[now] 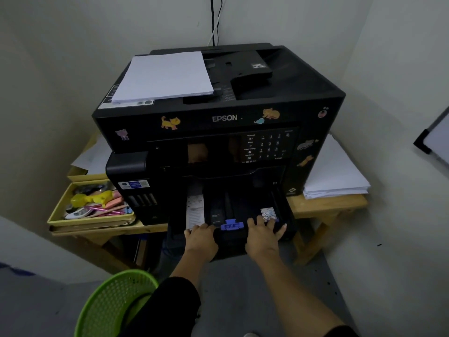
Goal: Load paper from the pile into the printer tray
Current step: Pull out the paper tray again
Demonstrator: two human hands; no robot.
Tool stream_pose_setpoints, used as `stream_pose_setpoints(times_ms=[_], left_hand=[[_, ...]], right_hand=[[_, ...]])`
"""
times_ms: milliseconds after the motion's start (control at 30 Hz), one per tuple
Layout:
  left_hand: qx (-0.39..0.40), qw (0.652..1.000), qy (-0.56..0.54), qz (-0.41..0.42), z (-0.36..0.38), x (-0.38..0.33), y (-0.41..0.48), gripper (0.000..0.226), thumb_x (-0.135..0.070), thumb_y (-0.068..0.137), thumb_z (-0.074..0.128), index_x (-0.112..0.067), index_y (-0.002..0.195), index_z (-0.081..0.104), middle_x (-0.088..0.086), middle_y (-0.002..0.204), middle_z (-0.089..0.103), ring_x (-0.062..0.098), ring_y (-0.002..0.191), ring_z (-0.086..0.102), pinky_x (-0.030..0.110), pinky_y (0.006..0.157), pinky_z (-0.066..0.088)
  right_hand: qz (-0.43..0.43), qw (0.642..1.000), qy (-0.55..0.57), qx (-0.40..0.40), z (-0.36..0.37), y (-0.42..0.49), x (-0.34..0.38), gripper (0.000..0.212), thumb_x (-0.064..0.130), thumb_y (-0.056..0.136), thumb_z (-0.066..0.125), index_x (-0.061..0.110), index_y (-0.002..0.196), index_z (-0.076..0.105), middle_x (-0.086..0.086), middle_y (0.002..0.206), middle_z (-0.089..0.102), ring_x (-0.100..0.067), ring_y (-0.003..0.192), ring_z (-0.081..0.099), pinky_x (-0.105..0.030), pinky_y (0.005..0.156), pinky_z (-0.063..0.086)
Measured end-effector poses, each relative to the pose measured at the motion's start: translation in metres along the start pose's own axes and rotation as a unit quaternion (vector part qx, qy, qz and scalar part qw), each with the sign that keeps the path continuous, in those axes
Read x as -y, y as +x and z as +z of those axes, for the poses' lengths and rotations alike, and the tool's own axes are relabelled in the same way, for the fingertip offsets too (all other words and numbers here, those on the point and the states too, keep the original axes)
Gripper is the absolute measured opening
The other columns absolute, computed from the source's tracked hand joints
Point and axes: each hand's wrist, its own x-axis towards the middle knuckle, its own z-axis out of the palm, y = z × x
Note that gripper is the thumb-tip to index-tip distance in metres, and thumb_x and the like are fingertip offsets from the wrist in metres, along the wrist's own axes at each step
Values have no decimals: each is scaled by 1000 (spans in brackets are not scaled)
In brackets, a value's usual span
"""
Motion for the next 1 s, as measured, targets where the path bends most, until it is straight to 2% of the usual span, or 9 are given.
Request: stream_pose_setpoints(times_ms=[100, 167, 300, 400, 533, 767, 1000], left_hand=[[9, 999, -38, -5, 3, -3, -20, 52, -21, 85, 52, -22, 137, 47, 4, 132, 53, 25, 126, 44, 40, 109, 28], [19, 998, -59, -7, 5, -3, -33, 50, -20, 85, 53, -22, 134, 50, 6, 130, 54, 26, 124, 46, 38, 107, 32], [40, 996, -82, -12, 8, -3, -53, 52, -18, 84, 57, -25, 134, 51, 8, 131, 52, 27, 124, 48, 39, 108, 38], [66, 994, -86, -14, 11, -4, -66, 58, -17, 78, 67, -26, 134, 51, 8, 131, 51, 27, 121, 52, 41, 106, 43], [74, 996, -55, -2, 17, -2, -82, 63, -21, 78, 71, -28, 136, 48, 8, 135, 48, 28, 124, 50, 40, 107, 42], [64, 998, -17, 23, 35, -1, -107, 61, -20, 80, 66, -29, 137, 46, 7, 135, 50, 27, 126, 49, 38, 107, 36], [64, 997, -14, 33, 36, 0, -113, 63, -18, 84, 61, -28, 142, 39, 10, 137, 48, 27, 127, 48, 38, 107, 41]], right_hand=[[-17, 999, -30, -10, 2, -18, -7, 58, 28, 80, 63, 18, 134, 41, -9, 135, 43, -44, 136, 27, -69, 109, -6], [-21, 999, -35, -4, 3, -29, -11, 58, 28, 80, 63, 17, 133, 42, -8, 134, 45, -42, 133, 31, -66, 112, -3], [-19, 999, -18, 26, 5, -47, -14, 61, 23, 81, 62, 15, 136, 38, -9, 139, 40, -41, 133, 28, -59, 116, 13], [-7, 999, -15, 42, 8, -60, -16, 62, 19, 82, 62, 15, 138, 37, -9, 142, 38, -41, 135, 25, -60, 116, 12], [9, 998, -17, 57, 12, -76, -14, 62, 18, 82, 63, 16, 139, 37, -9, 142, 37, -40, 135, 24, -62, 115, 12], [25, 998, -30, 58, 25, -102, -19, 63, 15, 83, 64, 17, 140, 37, -8, 142, 37, -39, 135, 25, -62, 115, 13], [20, 999, -36, 34, 27, -110, -22, 59, 6, 87, 56, 15, 141, 34, -10, 145, 35, -41, 136, 25, -58, 116, 14]])
